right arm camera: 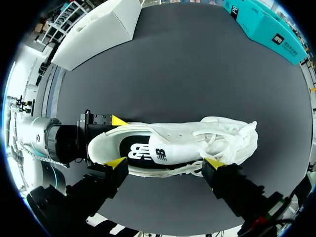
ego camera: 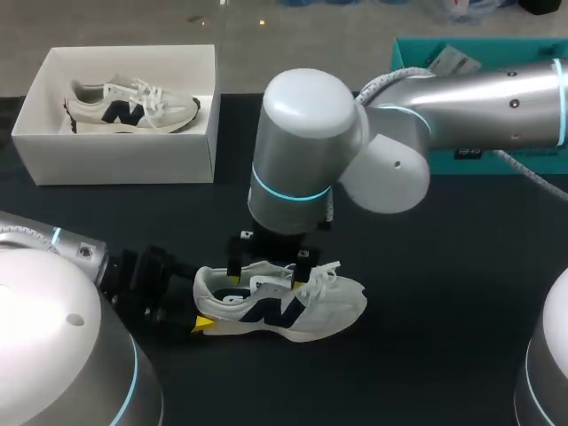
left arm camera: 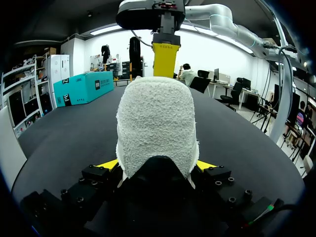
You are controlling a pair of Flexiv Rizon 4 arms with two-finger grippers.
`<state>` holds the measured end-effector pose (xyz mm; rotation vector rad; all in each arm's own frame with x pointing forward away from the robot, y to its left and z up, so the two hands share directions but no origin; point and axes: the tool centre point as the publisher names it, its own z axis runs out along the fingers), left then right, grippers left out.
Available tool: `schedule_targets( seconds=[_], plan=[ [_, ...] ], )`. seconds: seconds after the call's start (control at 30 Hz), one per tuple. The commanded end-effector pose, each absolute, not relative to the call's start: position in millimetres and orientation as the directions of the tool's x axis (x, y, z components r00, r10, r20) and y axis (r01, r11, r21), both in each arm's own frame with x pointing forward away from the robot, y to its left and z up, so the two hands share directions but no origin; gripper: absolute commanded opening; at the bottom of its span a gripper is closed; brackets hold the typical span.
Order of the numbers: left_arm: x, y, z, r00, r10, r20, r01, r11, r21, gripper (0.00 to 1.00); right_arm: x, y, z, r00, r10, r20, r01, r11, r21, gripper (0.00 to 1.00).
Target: Take the shoe out of the shoebox, open the shoe tongue, remove and reinsert the insole, then place the shoe into the shoebox
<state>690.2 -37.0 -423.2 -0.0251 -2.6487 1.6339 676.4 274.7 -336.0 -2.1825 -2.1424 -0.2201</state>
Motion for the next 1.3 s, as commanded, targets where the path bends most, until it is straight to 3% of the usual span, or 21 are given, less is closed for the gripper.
schedule_targets(
  seconds=[0.03, 0.63, 1.13, 1.3],
  plan=[
    [691, -37, -423, -0.999, 0.030, 0.017, -0.002, 0.452, -0.892, 0.00, 671, 303, -352, 0.360, 0.878, -0.315, 0.873, -0.198, 0.445, 1.00],
    [691, -37, -423, -0.999, 0.030, 0.017, -0.002, 0.452, -0.892, 0.00, 674, 266, -313, 0.442, 0.856, -0.268, 0.822, -0.267, 0.503, 1.00],
    [691, -37, -423, -0.999, 0.030, 0.017, -0.002, 0.452, -0.892, 0.00, 669, 285, -333, 0.462, 0.839, -0.288, 0.816, -0.275, 0.509, 1.00],
    [691, -37, -423, -0.999, 0.030, 0.017, -0.002, 0.452, -0.892, 0.00, 670, 288, -336, 0.473, 0.798, -0.374, 0.819, -0.242, 0.520, 1.00]
  ],
)
